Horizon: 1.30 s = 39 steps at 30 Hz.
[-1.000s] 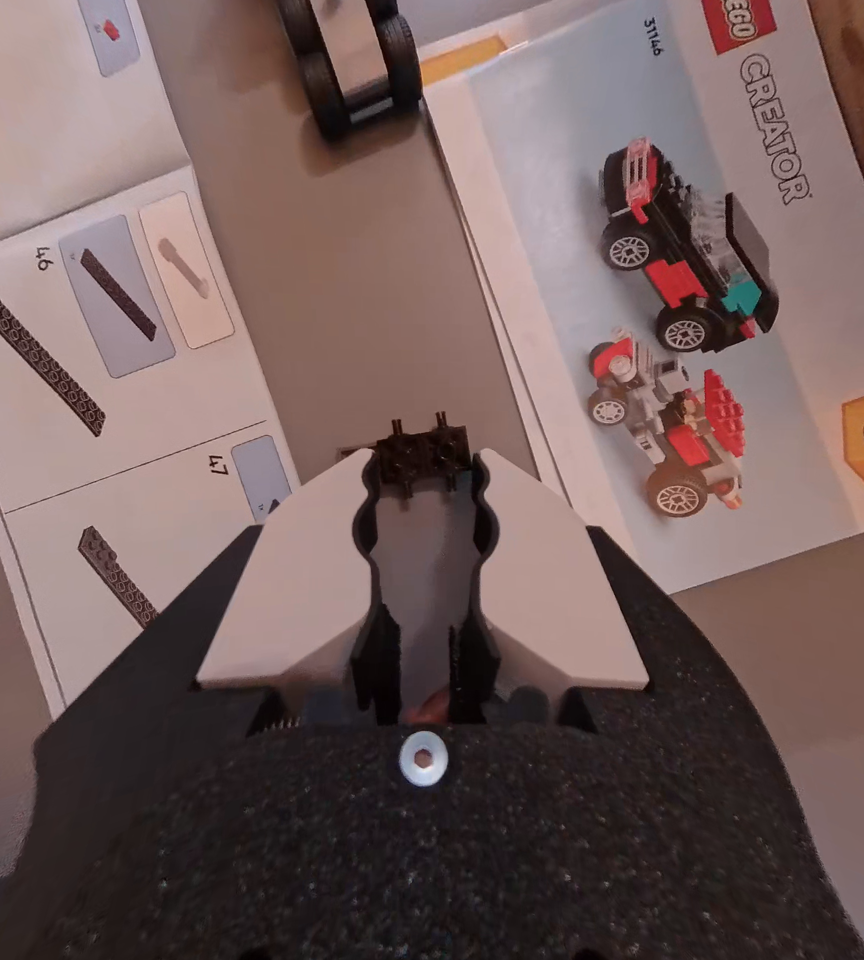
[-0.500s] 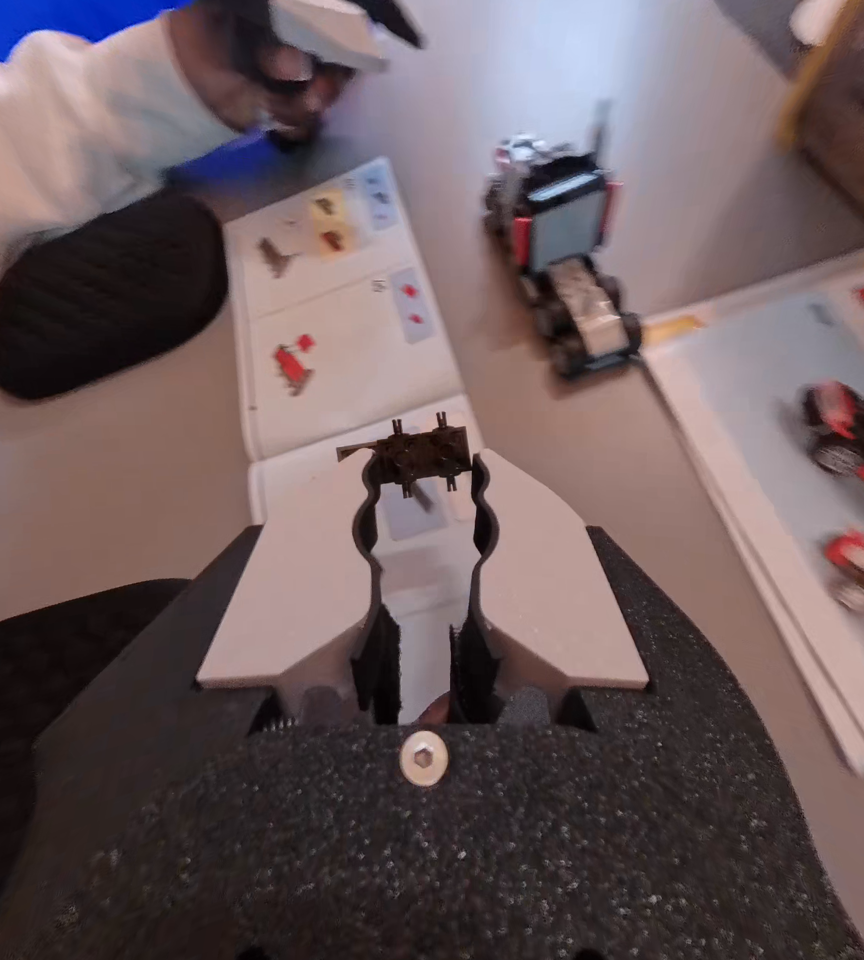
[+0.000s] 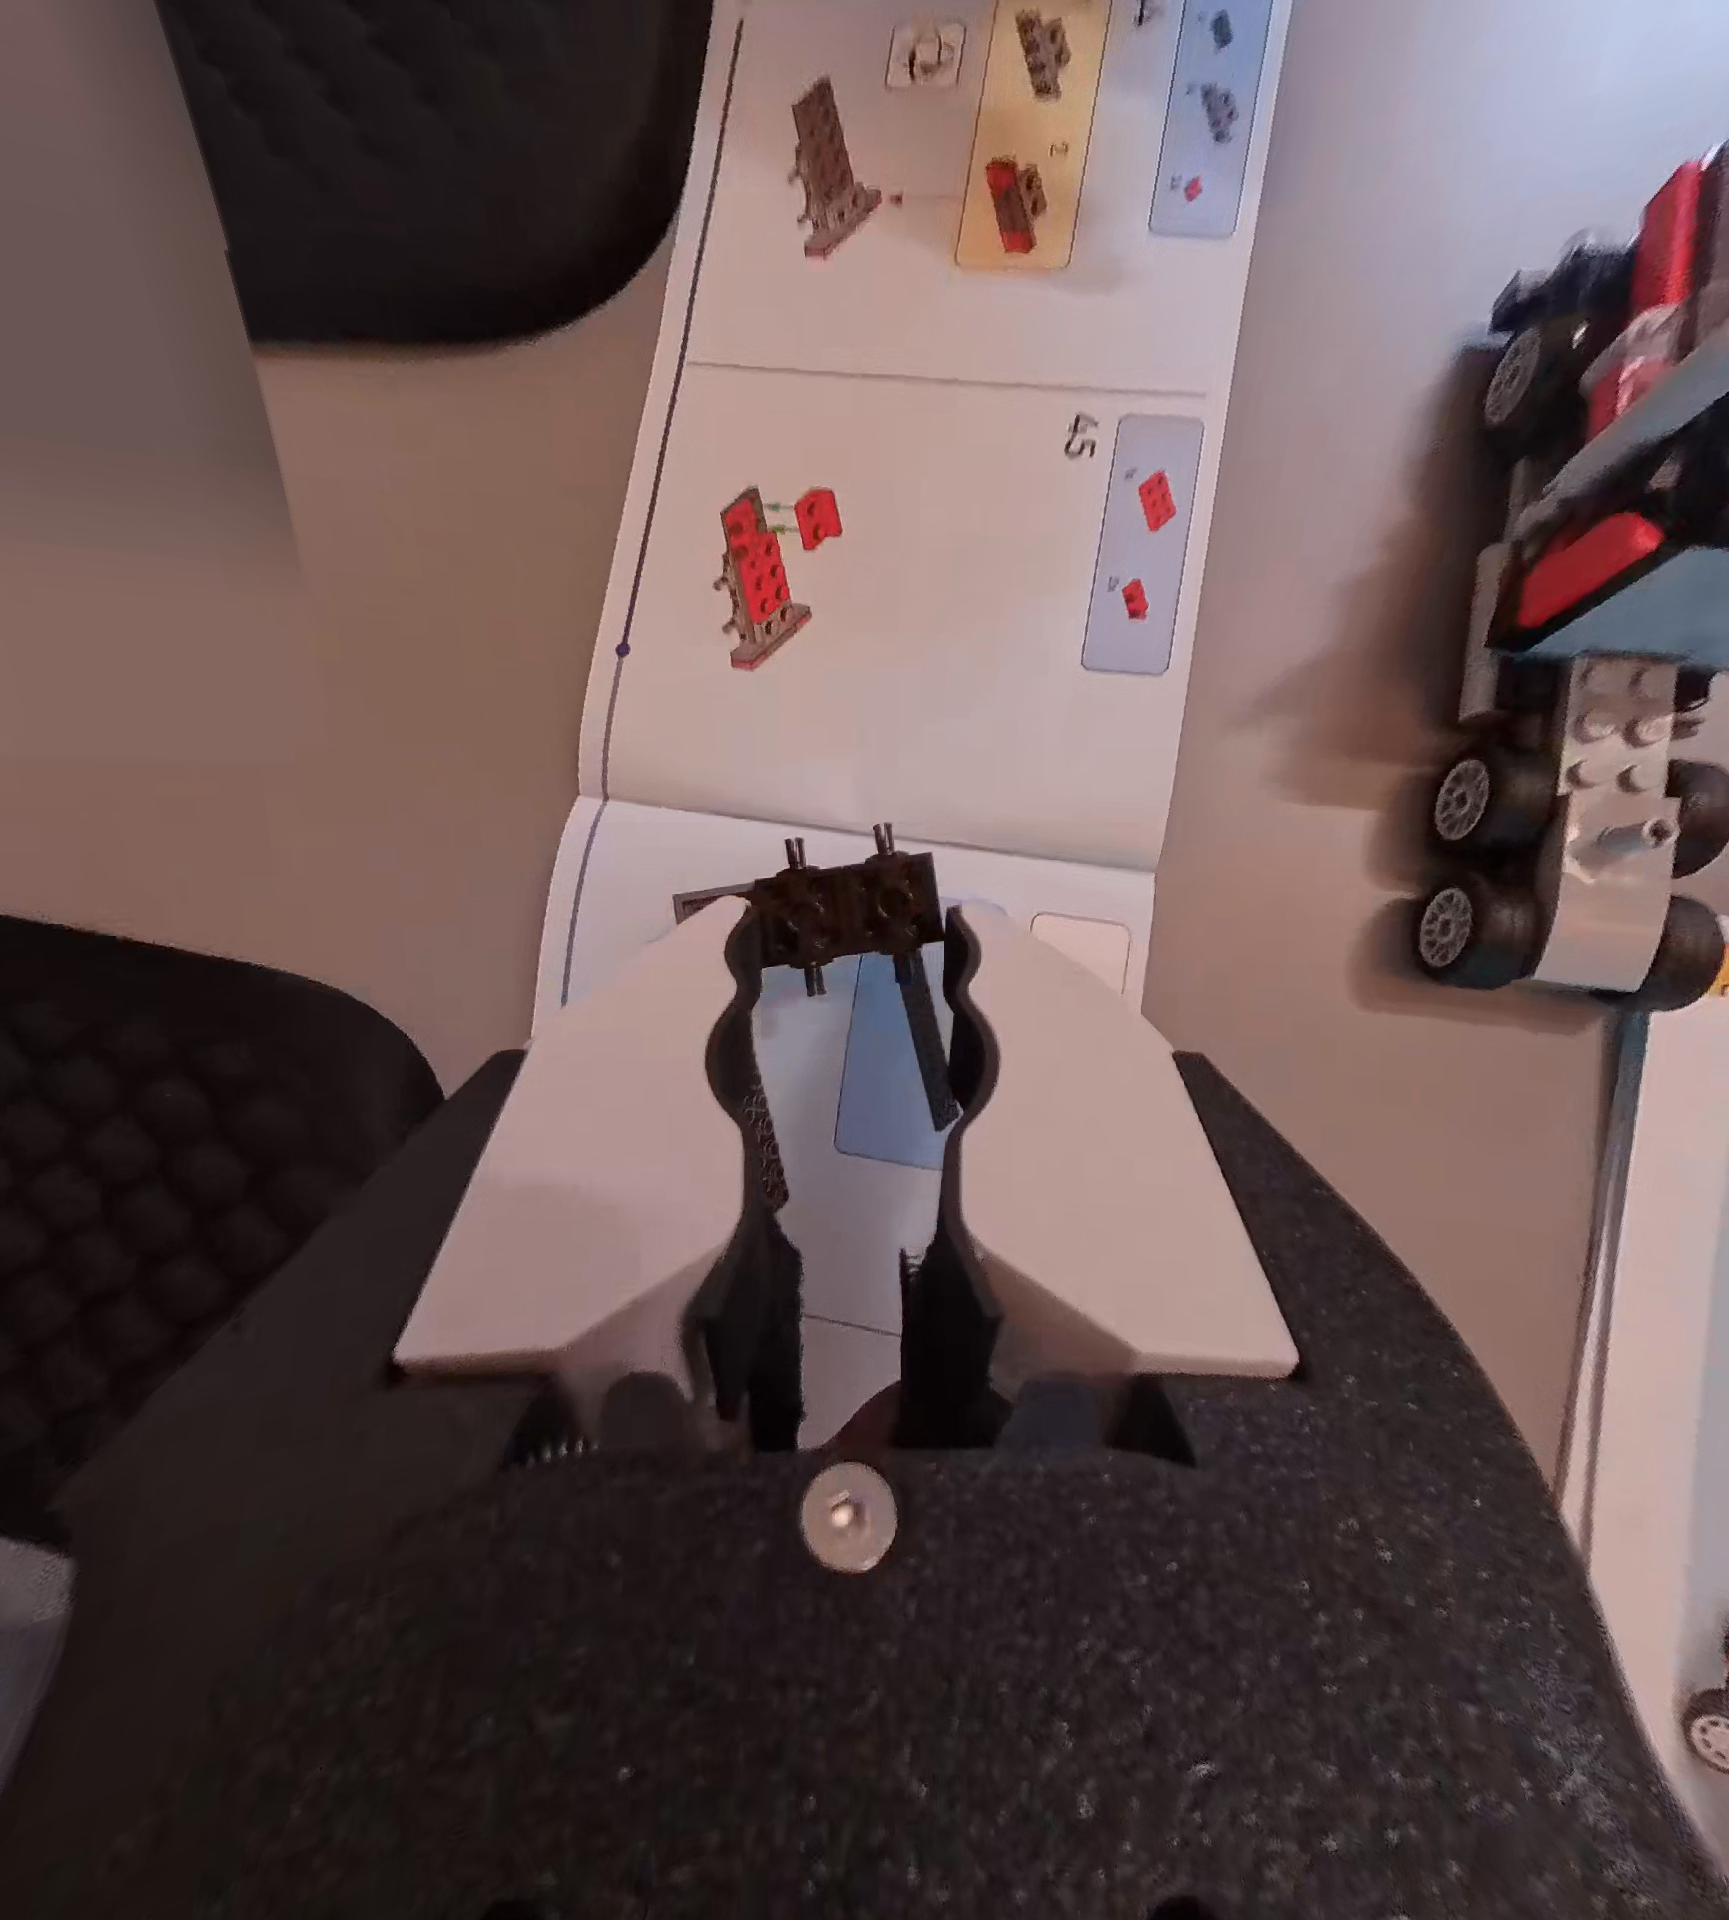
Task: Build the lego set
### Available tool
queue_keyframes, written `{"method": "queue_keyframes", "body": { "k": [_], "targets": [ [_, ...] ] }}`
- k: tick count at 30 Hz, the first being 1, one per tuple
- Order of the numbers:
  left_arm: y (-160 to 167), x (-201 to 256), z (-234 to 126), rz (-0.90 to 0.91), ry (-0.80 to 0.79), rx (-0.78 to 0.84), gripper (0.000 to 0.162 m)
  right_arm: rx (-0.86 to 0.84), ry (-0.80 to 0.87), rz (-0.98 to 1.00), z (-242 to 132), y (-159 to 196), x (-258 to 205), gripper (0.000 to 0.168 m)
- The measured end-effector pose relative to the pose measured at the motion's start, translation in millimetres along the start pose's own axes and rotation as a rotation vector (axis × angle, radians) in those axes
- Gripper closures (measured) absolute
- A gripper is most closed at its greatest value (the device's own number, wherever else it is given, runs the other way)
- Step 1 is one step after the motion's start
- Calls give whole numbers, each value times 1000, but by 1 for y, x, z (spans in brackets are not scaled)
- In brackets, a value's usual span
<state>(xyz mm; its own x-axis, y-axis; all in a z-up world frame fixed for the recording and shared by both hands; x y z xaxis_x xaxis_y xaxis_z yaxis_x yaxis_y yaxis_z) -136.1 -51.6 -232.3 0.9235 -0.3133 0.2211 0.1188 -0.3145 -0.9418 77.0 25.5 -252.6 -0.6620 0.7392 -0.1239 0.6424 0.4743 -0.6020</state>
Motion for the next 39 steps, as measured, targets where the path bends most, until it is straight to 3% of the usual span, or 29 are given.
{"method": "queue_keyframes", "body": {
  "k": [6,11,14,30,39],
  "targets": [
    [1,0,1,4,0,-11,136,127,42,17,-6,-4,-2,134],
    [1,1,1,8,0,-12,136,704,-27,248,-34,-26,4,134],
    [1,0,1,4,1,-8,136,832,-19,345,-43,-19,8,134],
    [1,0,0,3,2,-8,136,676,120,455,-30,3,-2,134],
    [1,0,0,-1,2,-8,136,260,247,456,-10,25,-7,135]
  ]
}}
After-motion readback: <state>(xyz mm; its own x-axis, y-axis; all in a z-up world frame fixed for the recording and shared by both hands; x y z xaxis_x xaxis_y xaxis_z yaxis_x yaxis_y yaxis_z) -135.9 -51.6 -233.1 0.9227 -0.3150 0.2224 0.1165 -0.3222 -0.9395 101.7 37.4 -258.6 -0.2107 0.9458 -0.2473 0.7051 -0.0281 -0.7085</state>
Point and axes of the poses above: each gripper's, where its closed fingertips meet, z out along the fingers, y out of its underside, x = y × z across the jaws, the point moved 4 cm from there along -z, back along the fingers
